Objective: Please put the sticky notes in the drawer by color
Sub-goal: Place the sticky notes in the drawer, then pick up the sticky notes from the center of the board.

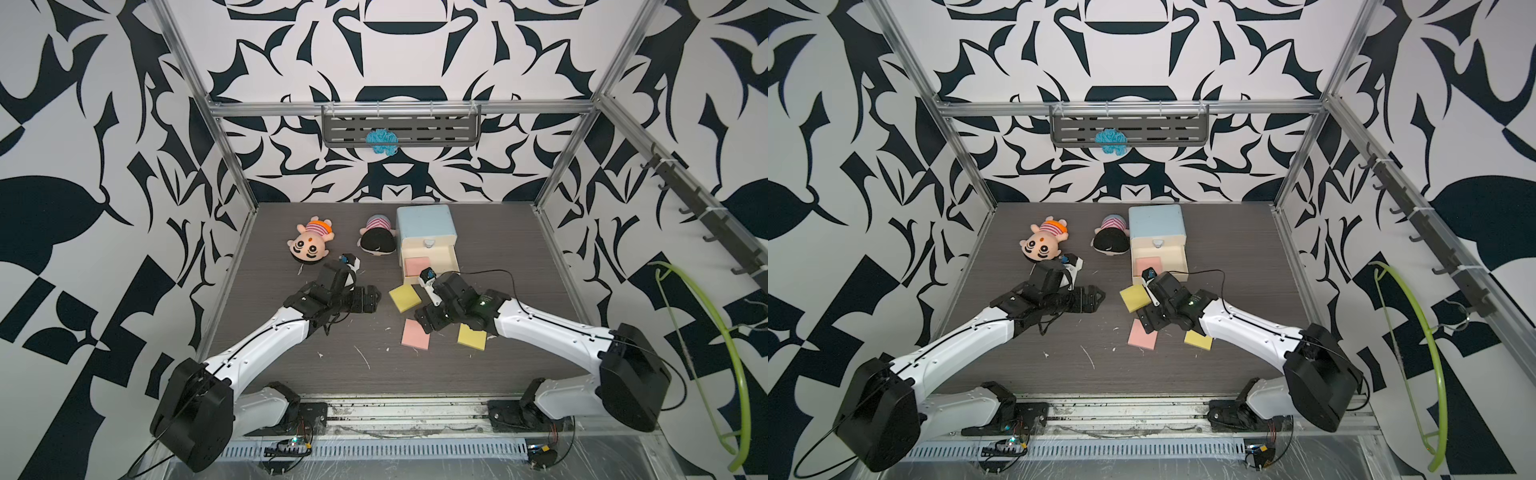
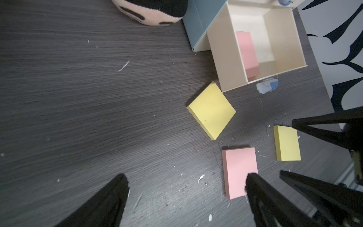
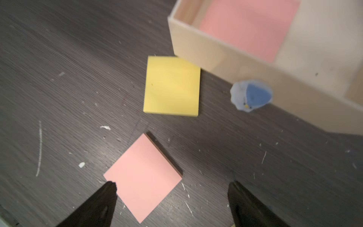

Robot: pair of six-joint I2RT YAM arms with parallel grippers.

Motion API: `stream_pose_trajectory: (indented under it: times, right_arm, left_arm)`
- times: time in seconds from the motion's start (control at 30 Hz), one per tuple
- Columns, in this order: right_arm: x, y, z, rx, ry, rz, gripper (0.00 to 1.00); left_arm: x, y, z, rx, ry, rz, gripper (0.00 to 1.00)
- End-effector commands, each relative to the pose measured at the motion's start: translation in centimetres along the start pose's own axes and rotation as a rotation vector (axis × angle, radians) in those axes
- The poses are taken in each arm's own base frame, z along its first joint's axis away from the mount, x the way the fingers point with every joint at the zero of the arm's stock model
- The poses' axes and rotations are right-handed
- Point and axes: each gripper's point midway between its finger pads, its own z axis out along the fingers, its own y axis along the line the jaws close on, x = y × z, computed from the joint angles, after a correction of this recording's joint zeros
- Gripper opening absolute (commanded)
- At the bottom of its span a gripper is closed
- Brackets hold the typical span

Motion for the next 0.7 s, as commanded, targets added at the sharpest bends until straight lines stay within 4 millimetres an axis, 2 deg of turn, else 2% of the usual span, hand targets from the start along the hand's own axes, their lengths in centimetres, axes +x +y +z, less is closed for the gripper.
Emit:
stream_pose_trajectory:
  times: [0.0,0.03,0.1,0.2,0.4,0.53,0.67]
  right_arm:
    - [1.2,0.6,0.0,0.037,0.045,0.061,0.95]
    - [1.5,1.3,0.2,0.042,0.041,0.060,0.95]
    - [2.2,1.1,0.7,0.102,0.066,0.126,0.96]
    - [3.0,-0.7,0.4,0.300,0.087,0.275,0.95]
    - [2.0,2.5,-0.1,0.365,0.011,0.351,0.95]
    - [2.0,4.0,0.9,0.362,0.019,0.370,0.96]
    - [2.3,4.6,2.0,0.356,0.043,0.397,0.97]
  left_arm:
    - [0.6,0.1,-0.8,-0.001,0.003,0.030,0.99]
    - [0.8,0.2,-0.9,-0.003,0.001,0.032,0.99]
    - [0.9,0.4,-1.0,-0.011,-0.003,0.035,0.99]
    - [1.0,0.5,-1.0,-0.013,-0.005,0.042,0.99]
    - [1.4,0.4,-1.1,-0.002,-0.004,0.058,0.99]
    - [1.8,0.4,-1.0,0.008,0.003,0.067,0.99]
    - [2.0,0.3,-1.0,0.018,0.003,0.069,0.99]
